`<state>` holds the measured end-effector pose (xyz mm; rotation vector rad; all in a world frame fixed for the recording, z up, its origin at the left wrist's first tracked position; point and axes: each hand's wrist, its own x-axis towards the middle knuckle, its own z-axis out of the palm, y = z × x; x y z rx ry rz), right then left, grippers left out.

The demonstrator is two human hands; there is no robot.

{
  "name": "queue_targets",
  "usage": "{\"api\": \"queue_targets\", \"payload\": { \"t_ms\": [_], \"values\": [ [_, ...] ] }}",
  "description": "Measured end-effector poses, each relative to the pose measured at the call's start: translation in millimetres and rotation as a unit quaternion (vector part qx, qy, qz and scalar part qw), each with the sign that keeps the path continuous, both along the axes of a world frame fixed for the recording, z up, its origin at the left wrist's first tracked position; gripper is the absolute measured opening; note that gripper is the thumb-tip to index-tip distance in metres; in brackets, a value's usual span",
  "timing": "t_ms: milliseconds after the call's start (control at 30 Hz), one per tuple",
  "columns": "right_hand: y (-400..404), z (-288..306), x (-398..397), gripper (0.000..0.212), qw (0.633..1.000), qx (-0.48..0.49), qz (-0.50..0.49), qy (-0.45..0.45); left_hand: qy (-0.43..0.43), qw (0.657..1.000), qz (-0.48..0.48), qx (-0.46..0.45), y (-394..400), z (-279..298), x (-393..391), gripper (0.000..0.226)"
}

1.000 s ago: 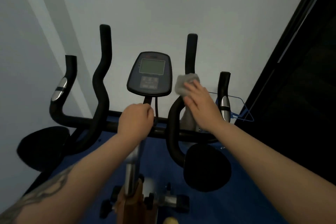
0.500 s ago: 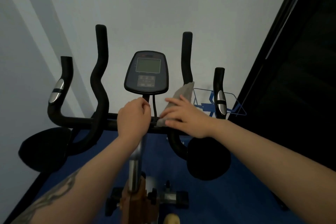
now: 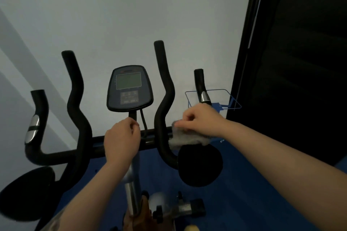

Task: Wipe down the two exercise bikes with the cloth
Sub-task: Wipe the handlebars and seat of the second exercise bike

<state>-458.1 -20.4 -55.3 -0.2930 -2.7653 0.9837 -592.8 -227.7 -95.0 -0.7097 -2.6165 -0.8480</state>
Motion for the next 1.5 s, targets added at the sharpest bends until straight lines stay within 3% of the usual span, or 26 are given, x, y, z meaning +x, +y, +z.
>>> {"api": "queue_targets", "payload": {
  "t_ms": [67, 233, 333, 400, 467, 600, 700, 733, 800, 900, 967, 1067, 1133, 1200, 1367, 1433, 1500],
  "values": [
    [-12, -9, -10, 0.026, 0.997, 0.043, 0.048, -0.031, -0.004, 1.0, 0.004, -0.002, 0, 0, -1, 0.017],
    [0, -12, -14, 0.039, 0.978, 0.065, 0.142, -0.139, -0.019, 0.999, 0.005, 0.032, -3, 0, 0, 0.018],
    [25, -9, -1, 0.053, 0.928, 0.289, 0.185, -0.146, -0.018, 0.999, 0.007, 0.033, -2, 0, 1, 0.017],
    [29, -18, 5, 0.063, 0.903, 0.373, 0.173, -0.124, -0.02, 0.999, 0.012, 0.027, -1, 0, -1, 0.017],
    [24, -25, 4, 0.061, 0.911, 0.366, 0.152, -0.112, -0.022, 1.0, 0.013, 0.014, 0, -1, -2, 0.017],
    [5, -19, -22, 0.05, 0.937, 0.263, 0.148, -0.174, -0.029, 1.0, 0.009, -0.005, 2, 2, -2, 0.017],
    [0, -17, -27, 0.047, 0.951, 0.178, 0.167, -0.189, 0.022, 0.998, -0.027, -0.045, 1, 4, 2, 0.016],
    [4, -15, -22, 0.047, 0.944, 0.198, 0.185, -0.186, 0.049, 0.996, -0.052, -0.056, 0, 5, 4, 0.014],
    [21, -10, -9, 0.053, 0.902, 0.327, 0.222, -0.176, 0.08, 0.988, -0.112, -0.069, -1, 6, 8, 0.01],
    [37, -7, -1, 0.057, 0.856, 0.434, 0.213, -0.183, 0.029, 0.983, -0.175, -0.041, -1, 9, 6, 0.01],
    [25, -6, -9, 0.056, 0.876, 0.379, 0.2, -0.223, -0.016, 0.98, -0.192, -0.054, 1, 10, 2, 0.013],
    [0, -8, -33, 0.063, 0.931, 0.174, 0.17, -0.274, -0.034, 0.977, -0.192, -0.084, 3, 11, -2, 0.016],
    [-4, -7, -39, 0.063, 0.938, 0.107, 0.17, -0.283, -0.039, 0.98, -0.181, -0.071, 0, 10, -3, 0.016],
    [3, -6, -30, 0.058, 0.929, 0.146, 0.197, -0.277, -0.05, 0.981, -0.177, -0.053, -4, 8, -3, 0.018],
    [27, -2, -13, 0.051, 0.862, 0.369, 0.23, -0.258, -0.057, 0.984, -0.168, -0.021, 0, 10, -2, 0.018],
    [18, -4, -23, 0.058, 0.875, 0.327, 0.214, -0.287, -0.054, 0.982, -0.179, -0.03, 2, 10, -2, 0.018],
    [6, -6, -39, 0.067, 0.911, 0.175, 0.179, -0.327, -0.069, 0.983, -0.173, -0.004, 1, 10, -4, 0.019]
  ]
}}
